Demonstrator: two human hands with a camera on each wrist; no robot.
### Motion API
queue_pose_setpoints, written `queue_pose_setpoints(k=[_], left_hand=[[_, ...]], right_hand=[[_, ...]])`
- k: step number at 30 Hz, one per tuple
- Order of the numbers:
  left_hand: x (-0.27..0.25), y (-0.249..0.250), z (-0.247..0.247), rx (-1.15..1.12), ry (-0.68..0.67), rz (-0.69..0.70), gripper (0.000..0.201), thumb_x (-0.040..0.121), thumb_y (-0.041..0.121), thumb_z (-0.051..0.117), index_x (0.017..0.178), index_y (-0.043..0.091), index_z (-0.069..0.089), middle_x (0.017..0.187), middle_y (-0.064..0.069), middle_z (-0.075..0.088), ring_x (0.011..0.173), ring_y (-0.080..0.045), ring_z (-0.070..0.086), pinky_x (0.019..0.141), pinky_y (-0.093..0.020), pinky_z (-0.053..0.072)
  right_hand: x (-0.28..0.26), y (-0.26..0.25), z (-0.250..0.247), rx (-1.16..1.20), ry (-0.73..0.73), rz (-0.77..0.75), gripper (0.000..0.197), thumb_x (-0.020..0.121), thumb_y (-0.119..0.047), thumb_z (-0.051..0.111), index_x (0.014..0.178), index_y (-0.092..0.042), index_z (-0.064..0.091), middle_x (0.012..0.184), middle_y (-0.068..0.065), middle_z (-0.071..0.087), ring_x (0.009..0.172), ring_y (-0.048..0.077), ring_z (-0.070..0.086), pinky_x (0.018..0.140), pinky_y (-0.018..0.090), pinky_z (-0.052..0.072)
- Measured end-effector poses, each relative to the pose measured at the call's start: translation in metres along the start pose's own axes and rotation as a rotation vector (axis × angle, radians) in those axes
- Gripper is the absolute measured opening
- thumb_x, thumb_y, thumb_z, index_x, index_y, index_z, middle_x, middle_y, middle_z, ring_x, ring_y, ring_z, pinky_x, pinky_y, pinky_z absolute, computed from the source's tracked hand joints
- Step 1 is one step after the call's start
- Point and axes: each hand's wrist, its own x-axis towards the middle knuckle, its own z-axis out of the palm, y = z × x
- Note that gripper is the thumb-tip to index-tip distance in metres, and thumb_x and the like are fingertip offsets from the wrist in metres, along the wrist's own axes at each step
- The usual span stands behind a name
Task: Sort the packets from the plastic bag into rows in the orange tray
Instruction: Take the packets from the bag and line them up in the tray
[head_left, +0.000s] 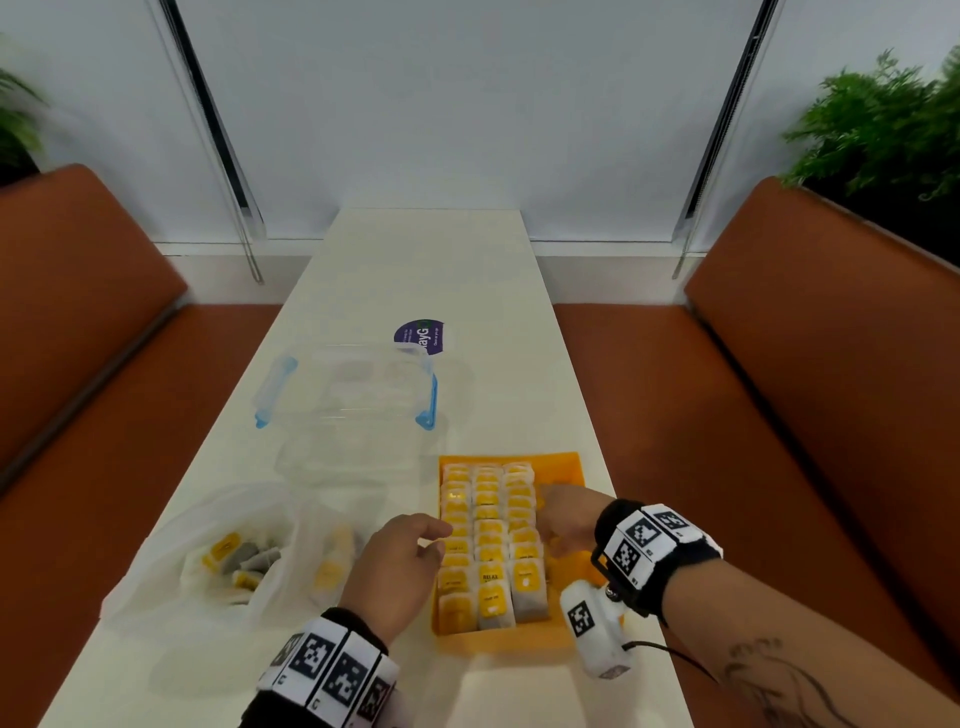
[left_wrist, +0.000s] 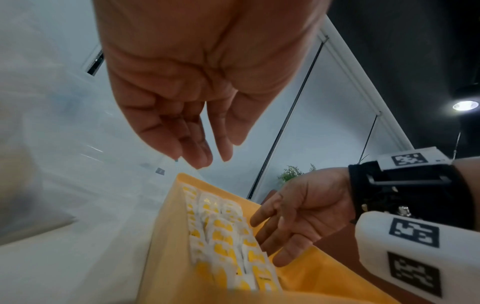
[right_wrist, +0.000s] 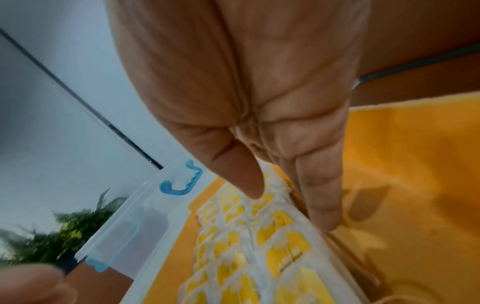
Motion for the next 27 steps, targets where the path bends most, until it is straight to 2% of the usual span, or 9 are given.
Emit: queue_pose_setpoints(k=[2,4,5,7,10,13,18,22,27], left_hand=[[-0.004,0.004,-0.008,-0.001,0.003,0.036,0.019,0.090,0.011,0.054,0.094,0.030,0.060,0.107,0.005,0.062,0.072,0.000,0.053,0.065,-0.005,0.037],[-0.008,0.007,-0.023,0.001,0.035,0.067,0.020,0.088,0.011,0.058,0.091,0.031,0.060,0.103,0.007,0.063,0.072,-0.001,0.054,0.065,-0.004,0.037],[-0.010,0.008,-0.033,-0.014,0.071,0.080,0.022,0.087,0.011,0.059,0.089,0.033,0.059,0.102,0.008,0.063,0.073,-0.001,0.055,0.066,-0.004,0.037],[-0.013,0.007,-0.057,-0.051,0.188,0.096,0.026,0.085,0.008,0.062,0.087,0.034,0.058,0.100,0.007,0.063,0.077,-0.005,0.057,0.069,-0.009,0.038],[-0.015,-0.008,-0.101,-0.027,0.383,0.043,0.023,0.084,0.009,0.063,0.099,0.025,0.060,0.106,0.003,0.057,0.089,-0.016,0.057,0.078,-0.025,0.042],[-0.015,-0.043,-0.147,0.129,0.475,-0.113,0.037,0.081,0.019,0.068,0.116,0.022,0.057,0.120,-0.003,0.052,0.106,-0.021,0.053,0.089,-0.036,0.044],[-0.011,-0.096,-0.182,0.398,0.239,-0.408,0.077,0.067,0.048,0.075,0.133,0.025,0.041,0.137,-0.007,0.046,0.123,-0.029,0.045,0.099,-0.044,0.040],[-0.005,-0.126,-0.179,0.395,-0.016,-0.361,0.038,0.075,0.038,0.067,0.102,0.017,0.051,0.104,-0.005,0.061,0.091,-0.024,0.058,0.068,-0.030,0.044],[-0.015,-0.137,-0.178,0.227,0.064,-0.226,0.007,0.089,0.016,0.045,0.084,0.013,0.044,0.076,-0.001,0.051,0.070,-0.021,0.047,0.053,-0.027,0.030]], right_hand=[[-0.001,0.002,-0.001,-0.021,-0.006,-0.071,0.041,0.097,-0.017,0.049,0.135,-0.003,0.047,0.143,0.016,0.044,0.131,0.031,0.040,0.104,0.036,0.036],[0.000,0.004,-0.009,0.122,0.076,-0.087,0.054,0.095,-0.010,0.050,0.144,-0.004,0.031,0.144,0.016,0.041,0.103,0.023,0.058,0.083,0.030,0.050],[-0.002,0.003,-0.014,0.222,0.149,-0.086,0.060,0.093,-0.008,0.050,0.147,-0.006,0.023,0.145,0.015,0.040,0.081,0.012,0.055,0.066,0.021,0.047],[-0.006,0.000,-0.027,0.397,0.291,-0.097,0.064,0.092,-0.007,0.049,0.149,-0.011,0.020,0.146,0.013,0.039,0.067,0.001,0.039,0.059,0.014,0.035],[-0.025,-0.024,-0.039,0.557,0.358,-0.207,0.051,0.092,-0.011,0.055,0.140,-0.012,0.039,0.118,0.009,0.057,0.088,0.014,0.053,0.075,0.023,0.042],[-0.049,-0.072,-0.036,0.501,0.344,-0.362,0.035,0.090,-0.014,0.057,0.125,-0.015,0.054,0.099,0.003,0.062,0.089,0.015,0.058,0.071,0.023,0.047],[-0.057,-0.183,0.012,0.130,0.189,-0.675,0.027,0.094,-0.011,0.049,0.116,-0.010,0.064,0.112,0.006,0.066,0.104,0.018,0.058,0.079,0.019,0.039],[-0.017,-0.249,0.066,-0.058,0.074,-0.691,0.032,0.091,0.000,0.046,0.117,-0.004,0.064,0.121,0.015,0.061,0.111,0.030,0.055,0.094,0.032,0.041],[0.022,-0.276,0.110,-0.257,-0.022,-0.534,0.029,0.086,-0.006,0.056,0.114,-0.006,0.063,0.118,0.013,0.062,0.108,0.030,0.059,0.095,0.039,0.049]])
